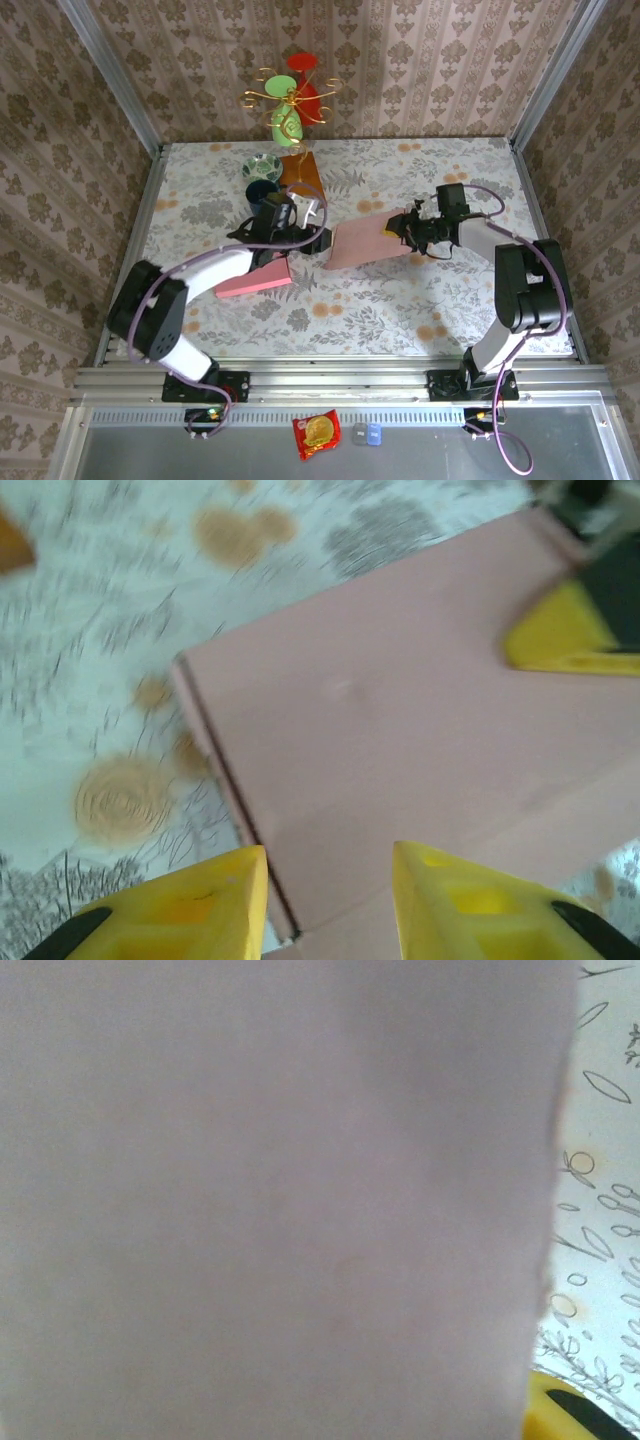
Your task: Fold the paper box
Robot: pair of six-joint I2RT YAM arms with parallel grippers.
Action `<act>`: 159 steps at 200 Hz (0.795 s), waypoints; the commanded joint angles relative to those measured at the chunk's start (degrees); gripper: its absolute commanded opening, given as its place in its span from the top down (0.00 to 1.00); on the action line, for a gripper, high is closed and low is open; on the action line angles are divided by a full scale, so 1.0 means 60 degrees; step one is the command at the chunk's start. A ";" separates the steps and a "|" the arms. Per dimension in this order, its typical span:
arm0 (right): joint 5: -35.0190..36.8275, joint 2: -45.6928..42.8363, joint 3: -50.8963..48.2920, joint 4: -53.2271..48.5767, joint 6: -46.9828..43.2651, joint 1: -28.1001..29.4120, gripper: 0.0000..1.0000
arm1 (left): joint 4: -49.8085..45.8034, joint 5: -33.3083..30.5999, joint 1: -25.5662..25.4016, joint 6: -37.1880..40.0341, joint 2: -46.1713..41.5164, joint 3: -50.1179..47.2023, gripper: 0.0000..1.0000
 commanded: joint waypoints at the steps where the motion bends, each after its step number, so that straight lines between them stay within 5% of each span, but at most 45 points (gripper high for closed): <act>1: -0.0346 -0.0605 -0.0088 -0.0243 0.1405 -0.0063 0.65 | 0.0784 -0.0370 -0.0430 0.2137 -0.1039 -0.0656 0.60; 55: -0.0081 -0.1899 -0.0264 -0.1221 0.3753 -0.0035 0.66 | 0.1275 0.0343 -0.1382 0.4145 -0.2504 -0.1632 0.53; 109: -0.0560 -0.3003 -0.0680 -0.3278 0.4482 -0.0050 0.67 | 0.1531 0.0324 -0.1785 0.6579 -0.3563 -0.2923 0.35; 159: -0.1323 -0.2948 -0.1711 -0.1789 0.6230 -0.0020 0.67 | 0.0724 -0.0167 -0.1797 0.7667 -0.3558 -0.2848 0.23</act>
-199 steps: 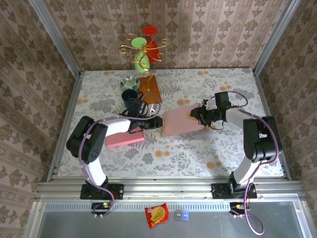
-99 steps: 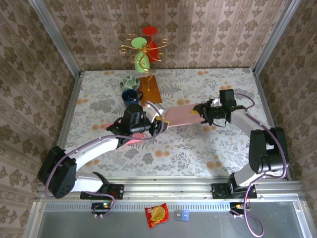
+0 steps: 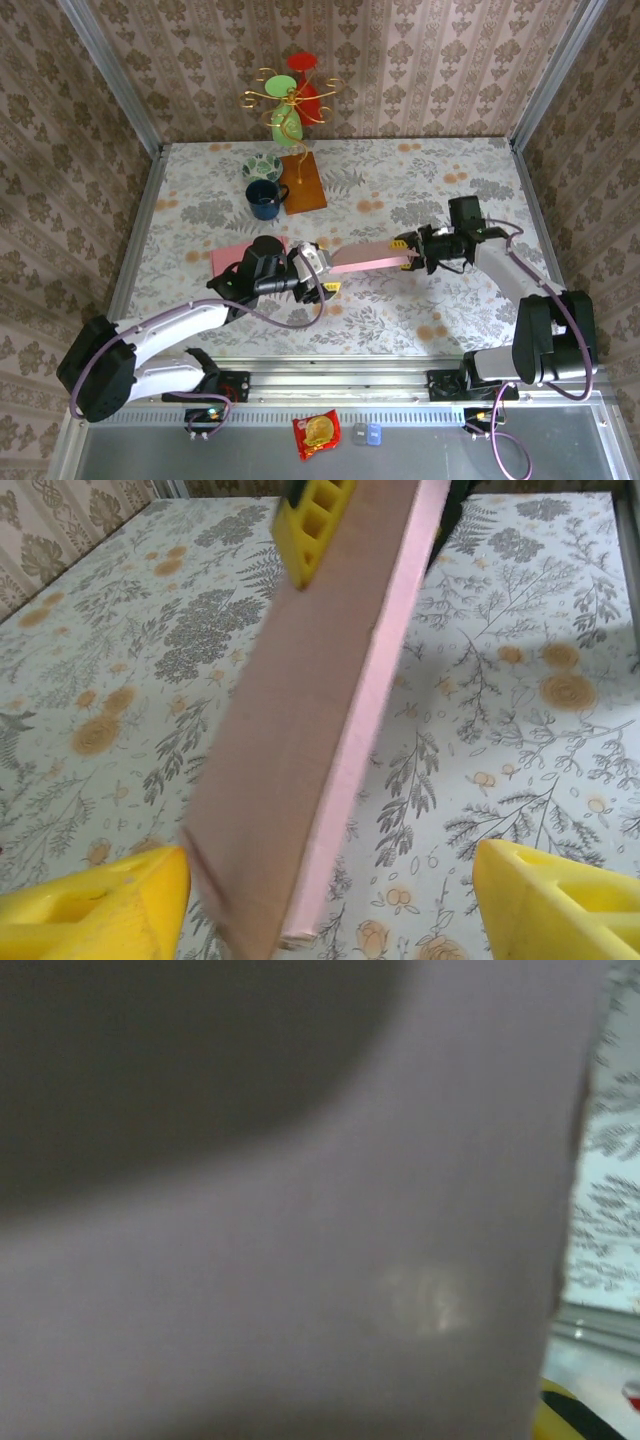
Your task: Fold the paper box
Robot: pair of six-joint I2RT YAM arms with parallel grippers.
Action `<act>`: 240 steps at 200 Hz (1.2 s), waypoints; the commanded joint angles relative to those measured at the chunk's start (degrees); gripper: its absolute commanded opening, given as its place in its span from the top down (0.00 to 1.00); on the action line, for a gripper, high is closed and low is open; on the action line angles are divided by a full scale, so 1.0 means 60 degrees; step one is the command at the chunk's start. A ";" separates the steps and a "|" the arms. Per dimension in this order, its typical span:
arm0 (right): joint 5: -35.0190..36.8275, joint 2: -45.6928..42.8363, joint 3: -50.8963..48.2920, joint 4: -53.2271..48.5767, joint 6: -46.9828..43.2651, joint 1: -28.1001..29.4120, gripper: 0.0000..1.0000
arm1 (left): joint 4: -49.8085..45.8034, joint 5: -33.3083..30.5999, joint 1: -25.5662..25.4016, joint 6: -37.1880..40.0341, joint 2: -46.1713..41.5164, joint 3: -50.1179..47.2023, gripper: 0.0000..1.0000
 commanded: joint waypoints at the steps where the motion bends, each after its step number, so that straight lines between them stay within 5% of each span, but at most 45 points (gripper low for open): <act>1: -0.0801 -0.0047 -0.0355 0.0567 0.1221 0.0012 0.67 | -0.0630 -0.0140 -0.0006 0.1132 -0.0039 0.0240 0.23; 54: -0.1318 0.0883 -0.0558 0.1178 0.1701 -0.0025 0.67 | -0.1300 0.0703 0.0444 0.1809 0.0561 0.0448 0.19; 133: -0.1707 0.1933 -0.0149 0.0756 0.1481 -0.0089 0.67 | 0.0076 0.2340 0.1746 0.1845 0.2514 0.0860 0.21; 240: -0.1871 0.3278 0.0486 0.0345 0.0945 -0.0737 0.55 | 0.0451 0.4372 0.1871 0.1060 0.4566 0.2272 0.37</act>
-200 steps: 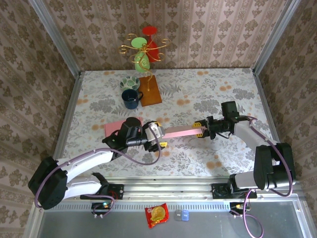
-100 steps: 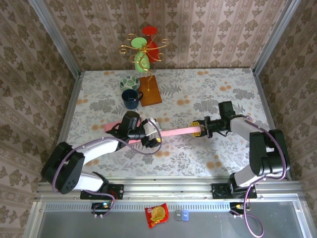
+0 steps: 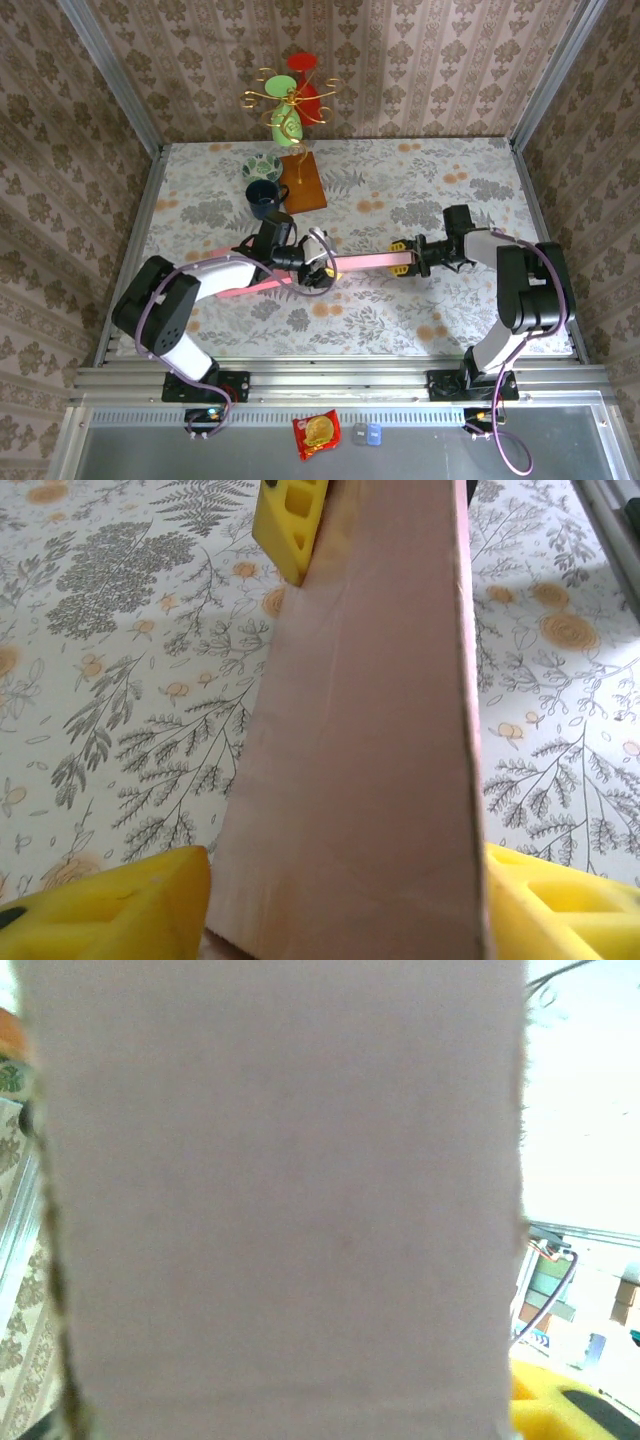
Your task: Fold the paper box
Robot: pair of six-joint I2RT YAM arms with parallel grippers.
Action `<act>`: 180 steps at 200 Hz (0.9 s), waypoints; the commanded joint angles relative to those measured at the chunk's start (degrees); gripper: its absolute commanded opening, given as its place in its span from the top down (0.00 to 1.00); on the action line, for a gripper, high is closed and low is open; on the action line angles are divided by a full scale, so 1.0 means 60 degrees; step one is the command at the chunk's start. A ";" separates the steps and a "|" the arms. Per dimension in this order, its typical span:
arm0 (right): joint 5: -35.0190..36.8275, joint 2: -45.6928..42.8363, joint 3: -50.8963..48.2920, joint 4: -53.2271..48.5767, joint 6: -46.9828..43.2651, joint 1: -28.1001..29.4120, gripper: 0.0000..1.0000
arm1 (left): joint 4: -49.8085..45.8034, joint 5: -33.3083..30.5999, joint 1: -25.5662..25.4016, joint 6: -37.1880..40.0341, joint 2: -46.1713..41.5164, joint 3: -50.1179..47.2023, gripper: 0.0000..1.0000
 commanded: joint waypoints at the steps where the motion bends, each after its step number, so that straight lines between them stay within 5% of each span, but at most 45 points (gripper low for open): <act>1: 0.0045 0.0357 0.0420 -0.0545 -0.0228 -0.0179 0.55 | 0.0106 0.0828 0.0059 -0.0289 0.0291 0.0493 0.38; 85: 0.0297 0.0824 0.1820 -0.0991 -0.0597 -0.0817 0.32 | -0.0116 0.0953 0.0061 -0.1482 0.1016 0.1300 0.50; 151: 0.0746 0.0765 0.2379 -0.0790 -0.0347 -0.1161 0.29 | -0.0753 0.0795 0.0054 -0.1998 0.1360 0.1939 0.55; 180: 0.2051 -0.0339 0.2336 -0.0643 -0.0525 -0.1899 0.28 | -0.1392 0.0530 0.0005 -0.2054 0.1374 0.2182 0.56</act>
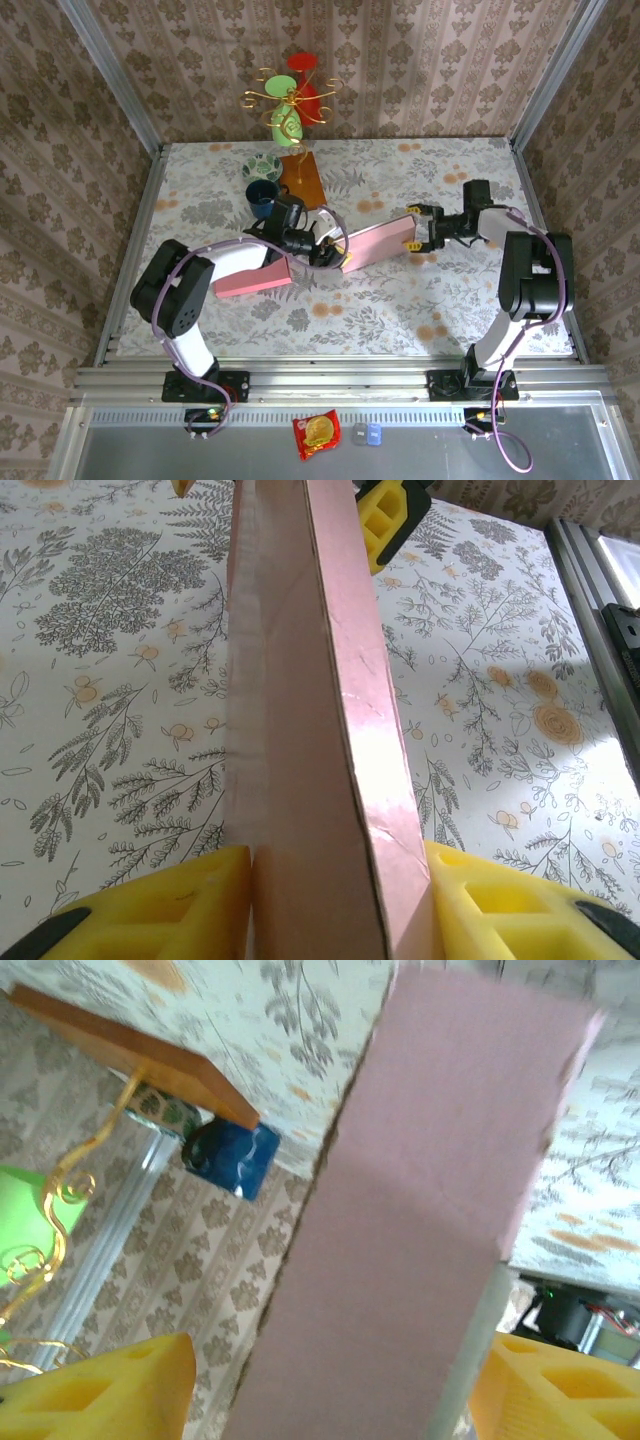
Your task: Fold the paper box
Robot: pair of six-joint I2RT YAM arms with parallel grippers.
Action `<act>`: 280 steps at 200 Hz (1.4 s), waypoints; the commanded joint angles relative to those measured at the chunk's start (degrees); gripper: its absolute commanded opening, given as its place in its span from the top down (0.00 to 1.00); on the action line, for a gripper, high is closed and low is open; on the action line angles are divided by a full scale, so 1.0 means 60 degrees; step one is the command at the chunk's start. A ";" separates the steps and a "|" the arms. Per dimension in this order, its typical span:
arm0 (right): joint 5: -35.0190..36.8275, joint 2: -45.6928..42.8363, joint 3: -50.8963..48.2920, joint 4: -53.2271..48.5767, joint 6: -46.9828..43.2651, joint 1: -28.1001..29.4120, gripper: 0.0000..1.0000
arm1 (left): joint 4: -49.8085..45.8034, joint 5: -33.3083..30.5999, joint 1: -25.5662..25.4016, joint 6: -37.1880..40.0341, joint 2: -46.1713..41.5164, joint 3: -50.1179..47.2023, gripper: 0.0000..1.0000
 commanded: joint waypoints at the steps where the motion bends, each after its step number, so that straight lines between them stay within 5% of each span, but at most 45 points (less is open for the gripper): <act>1: 0.1246 -0.1044 0.0168 -0.0097 -0.0116 -0.0675 0.28 | -0.0768 -0.0056 -0.0004 -0.0219 0.0175 0.0370 0.56; 46: 0.4336 -0.3845 -0.0277 -0.1067 -0.1396 -0.0826 0.31 | -0.2107 -0.0809 -0.0210 -0.0667 0.0227 0.0950 0.56; 83: 0.6997 -0.6155 -0.2268 0.0673 -0.0482 0.2007 0.42 | -0.2211 -0.1016 -0.0405 -0.1088 0.0265 0.1053 0.58; 116: 0.8614 -0.6733 -0.3677 0.2565 0.0894 0.4219 0.42 | -0.2330 -0.1291 -0.0636 -0.1155 0.0284 0.1126 0.59; 150: 0.8608 -0.6028 -0.4315 0.4456 0.1473 0.4737 0.41 | -0.2412 -0.1465 -0.0764 -0.1202 0.0342 0.1170 0.59; 280: 0.8206 -0.5095 -0.4051 0.4085 0.0985 0.4833 0.48 | -0.2545 -0.2146 -0.1055 -0.0967 0.0499 0.1413 0.59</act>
